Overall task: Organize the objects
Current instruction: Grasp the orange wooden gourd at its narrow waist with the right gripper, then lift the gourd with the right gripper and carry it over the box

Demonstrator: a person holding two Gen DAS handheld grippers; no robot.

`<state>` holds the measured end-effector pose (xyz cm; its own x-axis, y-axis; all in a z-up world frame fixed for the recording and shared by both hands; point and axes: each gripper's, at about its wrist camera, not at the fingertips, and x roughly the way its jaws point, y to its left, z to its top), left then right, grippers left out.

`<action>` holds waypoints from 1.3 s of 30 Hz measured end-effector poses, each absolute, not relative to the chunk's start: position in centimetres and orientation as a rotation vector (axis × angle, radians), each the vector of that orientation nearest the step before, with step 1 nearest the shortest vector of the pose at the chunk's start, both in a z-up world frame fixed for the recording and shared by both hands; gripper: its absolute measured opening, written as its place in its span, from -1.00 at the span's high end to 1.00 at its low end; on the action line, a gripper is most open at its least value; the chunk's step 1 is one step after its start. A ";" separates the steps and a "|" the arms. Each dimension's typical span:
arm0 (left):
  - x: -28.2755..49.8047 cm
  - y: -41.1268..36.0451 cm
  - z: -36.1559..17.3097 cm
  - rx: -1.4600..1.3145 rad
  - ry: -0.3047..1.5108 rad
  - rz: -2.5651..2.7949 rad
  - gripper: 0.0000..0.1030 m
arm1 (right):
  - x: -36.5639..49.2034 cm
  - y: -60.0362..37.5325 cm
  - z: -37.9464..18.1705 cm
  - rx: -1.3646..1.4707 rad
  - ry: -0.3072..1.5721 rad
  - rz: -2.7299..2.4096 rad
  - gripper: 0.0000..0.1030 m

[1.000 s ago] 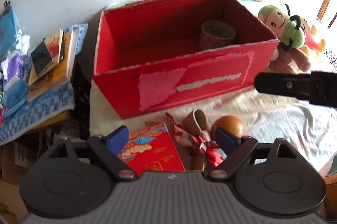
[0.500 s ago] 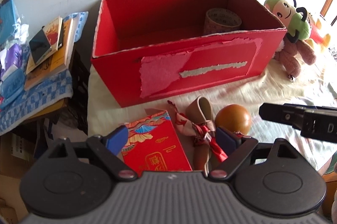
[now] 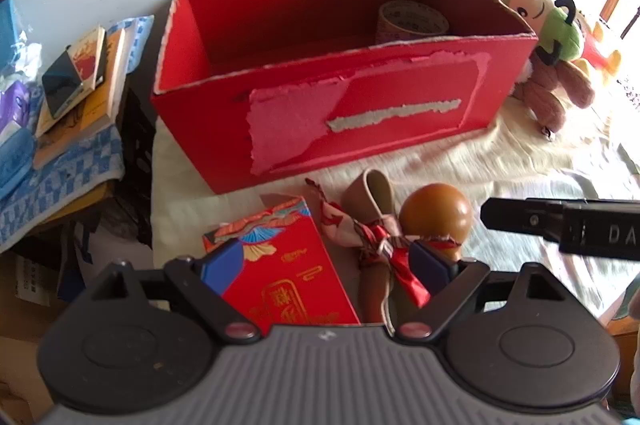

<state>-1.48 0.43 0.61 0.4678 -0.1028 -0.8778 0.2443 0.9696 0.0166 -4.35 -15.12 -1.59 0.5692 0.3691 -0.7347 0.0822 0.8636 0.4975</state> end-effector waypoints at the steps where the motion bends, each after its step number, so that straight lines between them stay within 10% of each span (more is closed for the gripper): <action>1: -1.6 0.5 0.5 0.145 1.066 -0.223 -0.75 | -4.3 -15.2 -1.7 0.526 0.966 0.177 -0.11; 39: -2.5 -4.8 -3.9 0.054 1.126 -0.666 -0.17 | -3.8 -17.1 -5.5 0.677 1.073 0.318 0.19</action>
